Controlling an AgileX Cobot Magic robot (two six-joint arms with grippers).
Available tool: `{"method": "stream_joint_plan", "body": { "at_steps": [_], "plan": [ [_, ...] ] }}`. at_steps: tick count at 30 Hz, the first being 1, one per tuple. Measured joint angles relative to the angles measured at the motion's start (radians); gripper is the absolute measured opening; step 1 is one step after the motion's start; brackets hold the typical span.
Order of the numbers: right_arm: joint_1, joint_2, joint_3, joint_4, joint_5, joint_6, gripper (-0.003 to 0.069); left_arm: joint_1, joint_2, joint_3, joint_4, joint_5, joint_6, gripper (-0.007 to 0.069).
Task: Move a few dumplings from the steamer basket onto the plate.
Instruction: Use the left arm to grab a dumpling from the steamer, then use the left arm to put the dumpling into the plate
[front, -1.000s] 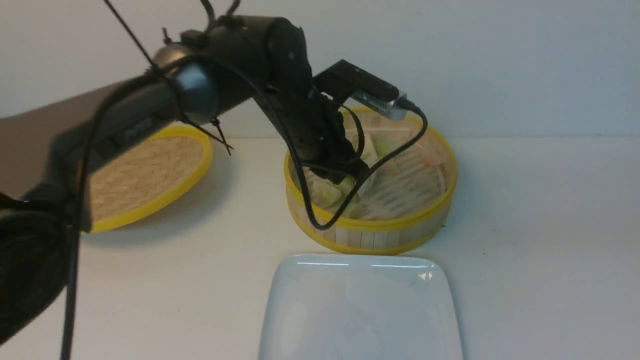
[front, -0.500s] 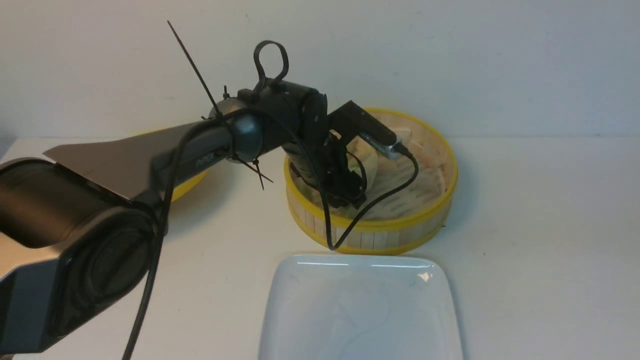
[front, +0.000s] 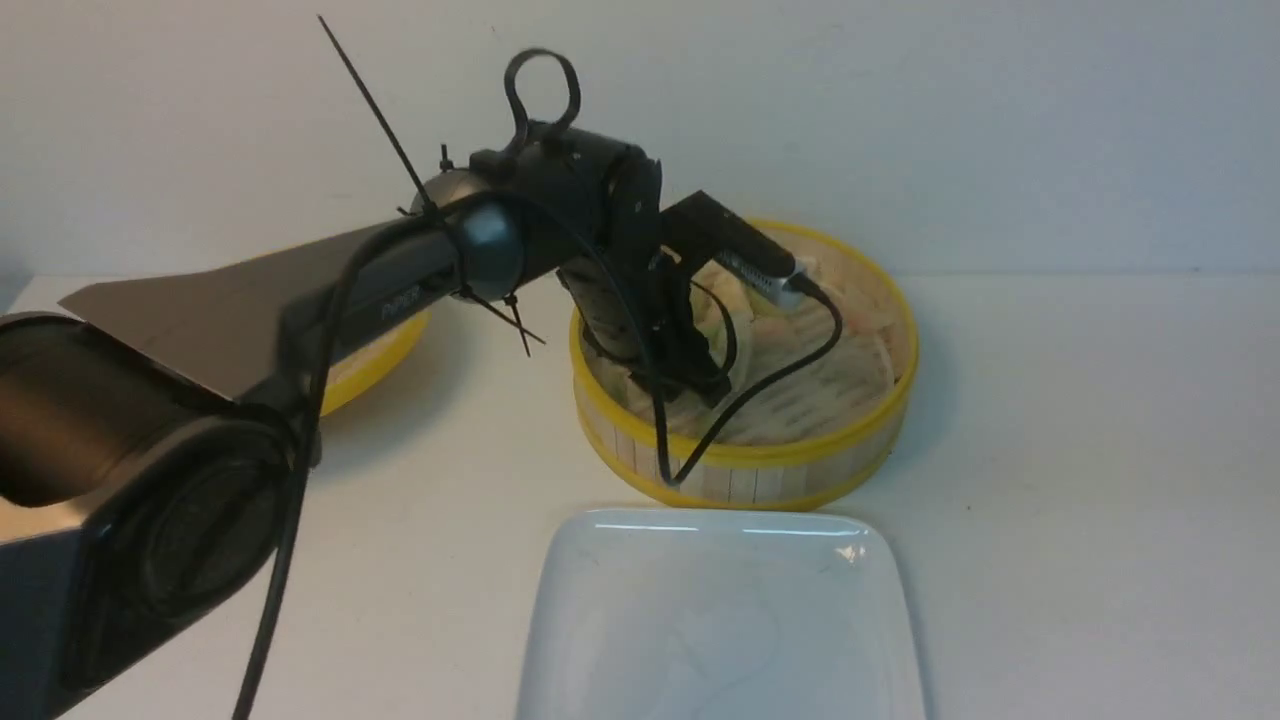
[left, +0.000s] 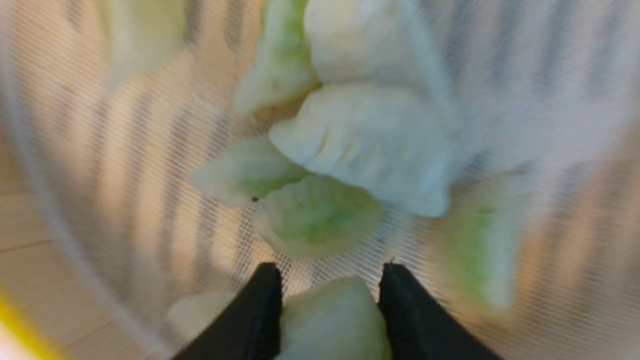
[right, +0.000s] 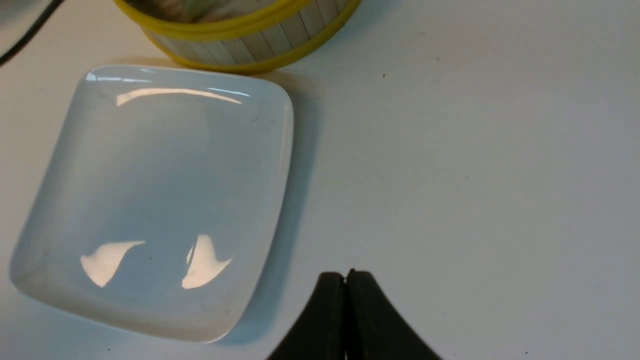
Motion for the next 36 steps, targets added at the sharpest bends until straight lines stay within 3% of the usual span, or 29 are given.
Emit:
{"method": "stream_joint_plan", "body": {
  "at_steps": [6, 11, 14, 25, 33, 36],
  "plan": [
    [0.000, 0.000, 0.000, 0.014, 0.000, 0.000, -0.0013, 0.000, -0.135, -0.018, -0.010, 0.062, -0.005, 0.0222],
    [0.000, 0.000, 0.000, 0.018, 0.000, 0.001, -0.0013, 0.000, -0.252, -0.014, -0.097, 0.297, -0.006, 0.0222],
    [0.000, 0.000, 0.000, 0.019, 0.000, 0.001, -0.0013, -0.001, -0.316, 0.042, -0.177, 0.330, -0.005, 0.0222],
    [0.000, 0.000, 0.000, 0.026, 0.000, -0.003, -0.0013, -0.169, -0.385, 0.487, -0.246, 0.288, 0.006, 0.0222],
    [0.000, 0.000, 0.042, 0.047, 0.000, -0.006, -0.0013, -0.195, -0.263, 0.507, -0.248, 0.086, 0.020, 0.0225],
    [0.000, 0.000, 0.070, 0.052, 0.000, -0.010, -0.0013, -0.195, -0.237, 0.504, -0.248, 0.054, 0.019, 0.0272]
  ]
}}
